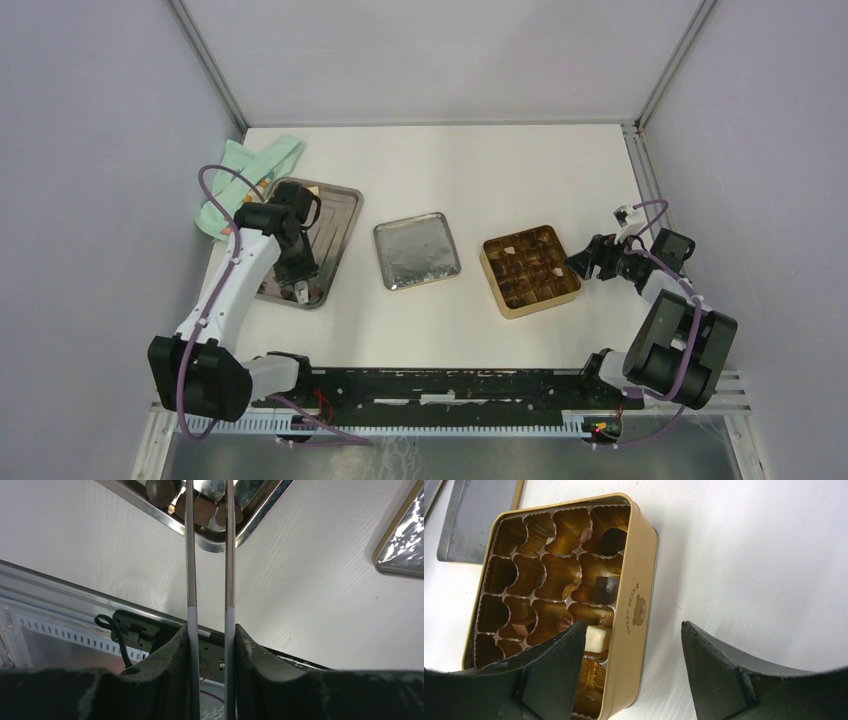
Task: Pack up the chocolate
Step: Pick up the fake chocolate from the plate.
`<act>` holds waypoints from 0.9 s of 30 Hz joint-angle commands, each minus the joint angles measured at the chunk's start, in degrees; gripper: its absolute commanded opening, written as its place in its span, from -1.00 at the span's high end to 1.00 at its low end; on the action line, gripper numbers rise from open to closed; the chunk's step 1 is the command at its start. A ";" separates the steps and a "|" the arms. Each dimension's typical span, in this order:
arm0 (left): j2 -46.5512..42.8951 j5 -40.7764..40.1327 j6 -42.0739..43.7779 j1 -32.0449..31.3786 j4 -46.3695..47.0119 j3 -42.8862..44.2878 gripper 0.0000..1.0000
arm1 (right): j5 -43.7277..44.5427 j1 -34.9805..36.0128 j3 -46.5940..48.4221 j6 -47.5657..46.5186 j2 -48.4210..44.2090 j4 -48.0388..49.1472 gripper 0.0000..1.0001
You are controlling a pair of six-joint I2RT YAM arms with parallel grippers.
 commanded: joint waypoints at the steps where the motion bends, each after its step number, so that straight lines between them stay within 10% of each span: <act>1: -1.83 -0.02 2.35 0.27 0.59 3.79 0.96 | -1.45 -0.34 1.70 -1.02 0.06 0.45 -0.51; 19: -5.34 21.05 0.84 -0.75 7.02 8.17 0.96 | -2.26 -0.30 1.29 -1.19 -0.59 0.75 -0.51; 27: -4.65 28.65 -2.18 -11.26 15.92 8.88 0.96 | -4.35 -0.51 1.02 -1.28 -0.95 1.03 -0.51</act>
